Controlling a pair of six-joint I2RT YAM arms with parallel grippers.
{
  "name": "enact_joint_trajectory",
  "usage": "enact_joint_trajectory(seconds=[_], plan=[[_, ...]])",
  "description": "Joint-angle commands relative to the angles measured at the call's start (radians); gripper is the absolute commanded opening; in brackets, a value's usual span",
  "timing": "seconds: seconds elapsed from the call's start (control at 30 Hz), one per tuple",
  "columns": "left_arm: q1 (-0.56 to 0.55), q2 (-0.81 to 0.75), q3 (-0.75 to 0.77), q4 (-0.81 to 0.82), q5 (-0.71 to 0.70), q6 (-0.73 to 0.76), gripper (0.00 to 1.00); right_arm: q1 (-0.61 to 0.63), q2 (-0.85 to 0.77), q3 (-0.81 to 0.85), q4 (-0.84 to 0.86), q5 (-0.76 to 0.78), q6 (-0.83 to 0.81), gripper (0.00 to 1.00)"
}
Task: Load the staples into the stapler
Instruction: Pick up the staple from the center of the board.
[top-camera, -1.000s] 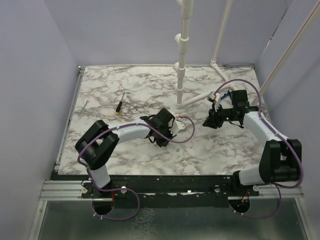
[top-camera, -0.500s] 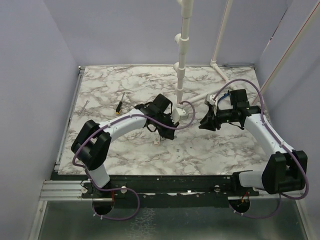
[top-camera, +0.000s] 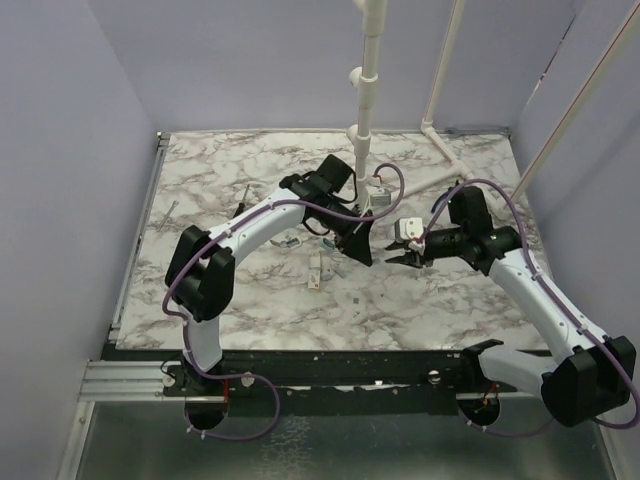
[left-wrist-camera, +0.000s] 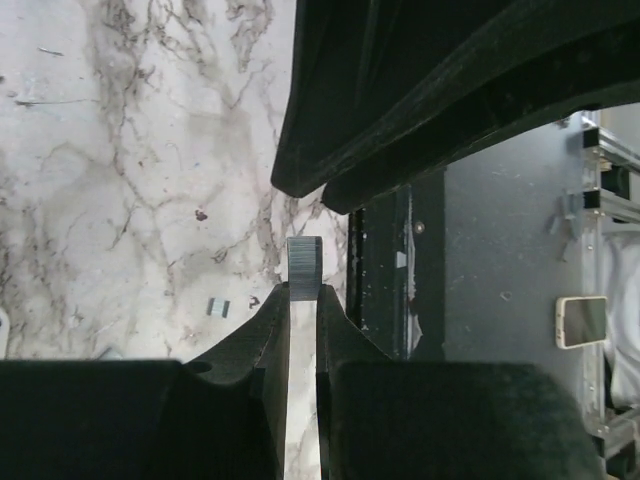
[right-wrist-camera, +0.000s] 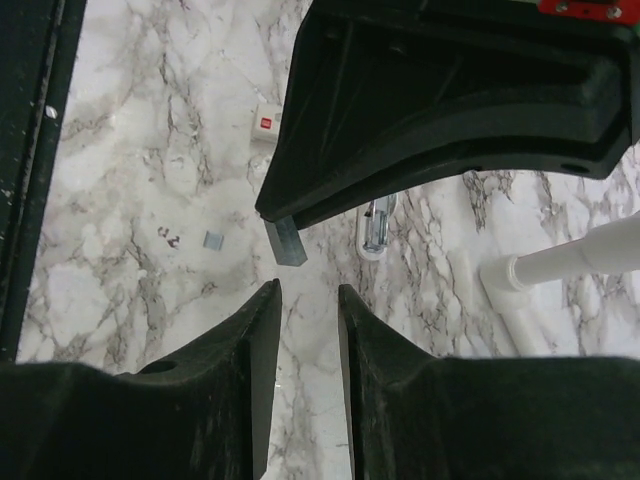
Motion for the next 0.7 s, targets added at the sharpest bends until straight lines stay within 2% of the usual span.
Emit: enact_joint_trajectory(seconds=[0.0, 0.17, 0.43, 0.67], plan=[[-0.002, 0.058, 0.077, -0.136, 0.124, 0.030, 0.00, 0.042, 0.007, 0.004, -0.033, 0.104, -0.141, 0.33], [-0.002, 0.098, 0.125, -0.193, 0.124, 0.062, 0.00, 0.069, 0.002, 0.006, -0.078, 0.151, -0.189, 0.33], [-0.002, 0.148, 0.177, -0.281, 0.156, 0.108, 0.00, 0.106, 0.001, -0.013, -0.059, 0.175, -0.206, 0.36], [-0.002, 0.173, 0.195, -0.295, 0.177, 0.110, 0.00, 0.129, -0.015, -0.034, -0.045, 0.172, -0.199, 0.36]])
